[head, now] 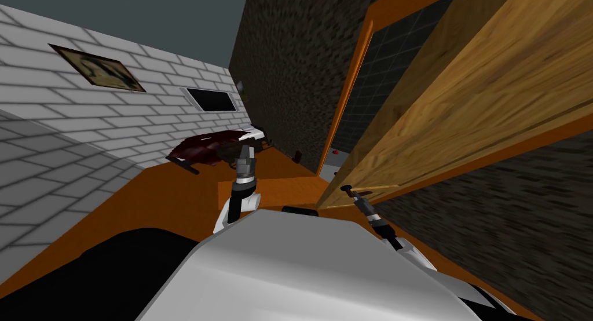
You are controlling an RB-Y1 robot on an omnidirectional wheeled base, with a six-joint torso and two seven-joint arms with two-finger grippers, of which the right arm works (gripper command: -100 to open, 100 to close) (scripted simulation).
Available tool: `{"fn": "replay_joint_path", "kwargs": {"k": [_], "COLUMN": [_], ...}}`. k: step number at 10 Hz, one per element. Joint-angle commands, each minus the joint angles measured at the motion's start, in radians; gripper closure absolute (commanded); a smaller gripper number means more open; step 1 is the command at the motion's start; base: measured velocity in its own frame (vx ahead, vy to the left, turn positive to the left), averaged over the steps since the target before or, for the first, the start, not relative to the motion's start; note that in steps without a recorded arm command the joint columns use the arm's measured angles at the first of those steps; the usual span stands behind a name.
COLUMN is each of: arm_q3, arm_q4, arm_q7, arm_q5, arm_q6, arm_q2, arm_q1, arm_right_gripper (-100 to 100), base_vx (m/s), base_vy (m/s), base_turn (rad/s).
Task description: Pull the door open
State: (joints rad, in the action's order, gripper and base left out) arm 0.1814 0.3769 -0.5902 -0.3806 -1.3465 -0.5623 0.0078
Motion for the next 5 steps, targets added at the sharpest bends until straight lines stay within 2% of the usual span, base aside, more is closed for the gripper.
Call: {"fn": "replay_joint_path", "kwargs": {"k": [1,5], "arm_q3": [0.003,0.013], "arm_q4": [-0.012,-0.026], "arm_q7": [0.002,0.002], "arm_q5": [-0.004,-0.012], "arm_q6": [-0.01,-0.028], "arm_q2": [-0.001,-0.006], "arm_q1": [0.001,0.001], "arm_right_gripper": [100,100], "base_vx": [-0.21,-0.211], "base_vy": [-0.095,-0.116], "base_turn": [0.179,0.181]}}
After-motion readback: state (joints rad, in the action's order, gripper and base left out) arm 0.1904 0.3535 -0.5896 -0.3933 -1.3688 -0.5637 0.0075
